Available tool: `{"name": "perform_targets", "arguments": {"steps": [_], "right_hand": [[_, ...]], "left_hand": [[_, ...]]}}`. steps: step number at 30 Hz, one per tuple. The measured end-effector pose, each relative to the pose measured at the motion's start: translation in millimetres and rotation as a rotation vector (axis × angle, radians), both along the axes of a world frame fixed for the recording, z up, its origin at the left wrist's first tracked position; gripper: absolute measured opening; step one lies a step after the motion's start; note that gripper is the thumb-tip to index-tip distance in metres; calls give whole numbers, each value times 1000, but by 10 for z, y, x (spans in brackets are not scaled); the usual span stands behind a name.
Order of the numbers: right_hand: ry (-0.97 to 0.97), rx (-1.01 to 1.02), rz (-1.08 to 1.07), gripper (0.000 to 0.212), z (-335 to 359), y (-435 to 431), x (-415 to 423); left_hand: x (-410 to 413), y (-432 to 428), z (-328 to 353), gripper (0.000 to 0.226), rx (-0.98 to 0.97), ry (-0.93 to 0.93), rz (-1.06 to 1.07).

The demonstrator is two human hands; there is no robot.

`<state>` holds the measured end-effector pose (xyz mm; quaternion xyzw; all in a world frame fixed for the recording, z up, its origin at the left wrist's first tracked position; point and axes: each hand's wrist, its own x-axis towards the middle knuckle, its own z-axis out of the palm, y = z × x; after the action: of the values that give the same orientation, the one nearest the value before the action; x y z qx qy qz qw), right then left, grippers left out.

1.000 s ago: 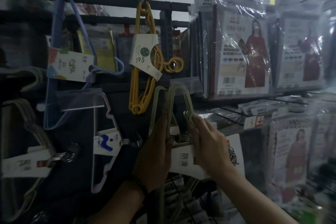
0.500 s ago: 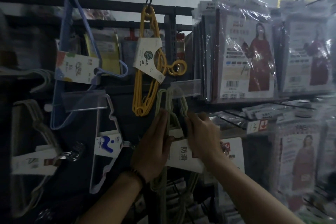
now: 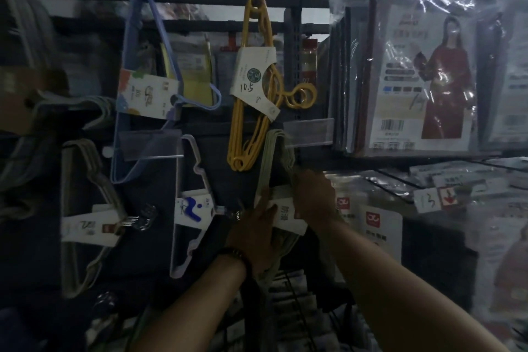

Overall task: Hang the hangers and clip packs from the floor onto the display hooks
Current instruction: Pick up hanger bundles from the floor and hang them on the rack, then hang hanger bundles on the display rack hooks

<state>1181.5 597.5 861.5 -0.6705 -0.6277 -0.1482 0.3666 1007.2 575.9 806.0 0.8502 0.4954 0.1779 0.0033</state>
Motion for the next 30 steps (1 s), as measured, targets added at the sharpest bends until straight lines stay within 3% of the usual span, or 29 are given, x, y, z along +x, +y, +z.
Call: {"name": "perform_targets", "arguments": {"steps": [4,6,8,11,14,16,18,21,24,27,30], "right_hand": [[73,28,84,32,-14,-27,39],[141,51,138,48,-141,-141,-24],[125,148,94,58,-395,-345,-154],[35,227,310,36,-920,-731,-528],[86,-144,778,27,-1579,-1106,-1023],[47,-390,989,34,-2013,-1429,-1318],[15,-578,1143,25,-2390,-1871,-1562],[61,-793,1208,20,-2984,-2572,-1876],[-71,-1056,1250,21,-3494,-3245,-2290],[-245,-1143,1356,27,-3753,-3809,-2780],[-296,-1248,1453,27,-3820,-4295,-3318]], "left_hand": [[-104,-101,9,67,5,-14,44],[-210,-319,-52,62,-14,-120,77],[-354,-617,-210,43,3,-251,138],[-620,-1184,-605,16,-24,-414,322],[-994,-1860,-1203,11,-207,-467,526],[-1289,-2415,-1613,8,-366,-451,633],[-1583,-3009,-1973,10,-492,-469,741],[-1861,-3848,-2367,11,-613,-525,900],[-2049,-4578,-2687,18,-701,-553,987],[-2345,-5239,-2886,23,-768,-537,1046],[-2744,-5889,-3012,20,-835,-576,1088]]}}
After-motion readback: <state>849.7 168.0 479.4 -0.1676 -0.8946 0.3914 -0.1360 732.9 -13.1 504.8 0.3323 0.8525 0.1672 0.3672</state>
